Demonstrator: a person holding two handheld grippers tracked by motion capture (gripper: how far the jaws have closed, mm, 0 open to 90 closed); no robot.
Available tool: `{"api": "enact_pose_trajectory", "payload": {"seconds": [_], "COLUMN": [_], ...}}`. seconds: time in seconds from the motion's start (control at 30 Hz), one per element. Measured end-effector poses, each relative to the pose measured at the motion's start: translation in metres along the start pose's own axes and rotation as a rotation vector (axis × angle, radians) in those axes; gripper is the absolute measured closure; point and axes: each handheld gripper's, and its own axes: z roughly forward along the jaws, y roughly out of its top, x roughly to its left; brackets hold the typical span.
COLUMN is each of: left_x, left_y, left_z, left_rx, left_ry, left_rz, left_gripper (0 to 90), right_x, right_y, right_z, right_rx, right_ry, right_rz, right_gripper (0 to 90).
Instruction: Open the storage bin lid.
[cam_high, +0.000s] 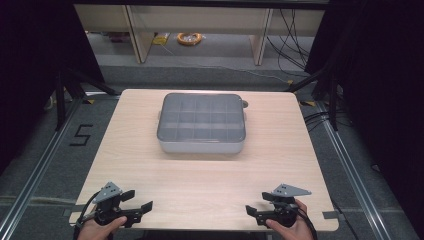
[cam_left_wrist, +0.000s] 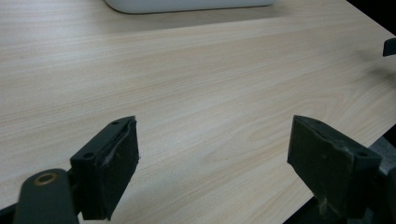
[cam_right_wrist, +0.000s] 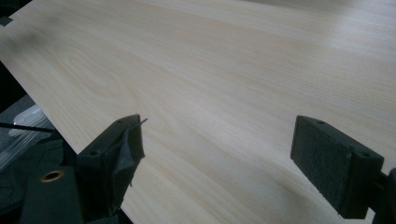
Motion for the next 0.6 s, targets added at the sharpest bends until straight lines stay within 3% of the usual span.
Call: {"api": "enact_pose_trajectory", "payload": {"seconds": [0.2,0.3,0.33,0.37,0.43,0.5,0.57,0.6], "left_x": [-0.0009,-0.0008,-0.0007,-0.0008,-0.0006,-0.0003,-0.0006,-0.0001], "left_y": [-0.0020,-0.0023,-0.0022,-0.0021,-0.0030,-0.0029,-0.0022,-0.0021], "left_z": [0.0039,0.0039,0.0039,0.0039,0.0046,0.0045,0.0043,0.0043], "left_rx": [0.012,0.011,0.013,0.019,0.016,0.018,0.020,0.017], "left_ry": [-0.028,-0.032,-0.029,-0.027,-0.030,-0.031,-0.030,-0.032], "left_rz": [-0.014,-0.013,-0.013,-0.013,-0.015,-0.010,-0.016,-0.016], "left_gripper": [16.0,16.1,16.1,16.1,16.1,16.1,16.1,16.2], "right_x": [-0.0046,-0.0050,-0.0018,-0.0018,-0.0064,-0.0056,-0.0078,-0.0076], "right_y": [-0.0012,-0.0017,-0.0021,-0.0021,-0.0022,-0.0022,-0.0016,-0.0008], "right_z": [0.0008,0.0016,0.0014,0.0014,0.0027,0.0017,0.0009,0.0002], "right_rx": [0.002,-0.014,-0.010,-0.010,-0.018,-0.013,-0.016,-0.027], "right_ry": [-0.008,0.015,0.014,0.014,0.018,0.011,-0.002,0.011], "right_rz": [0.006,0.019,0.062,0.062,0.017,0.037,0.003,0.024], "right_gripper": [18.6,18.9,19.2,19.2,19.2,19.4,19.6,19.8]}}
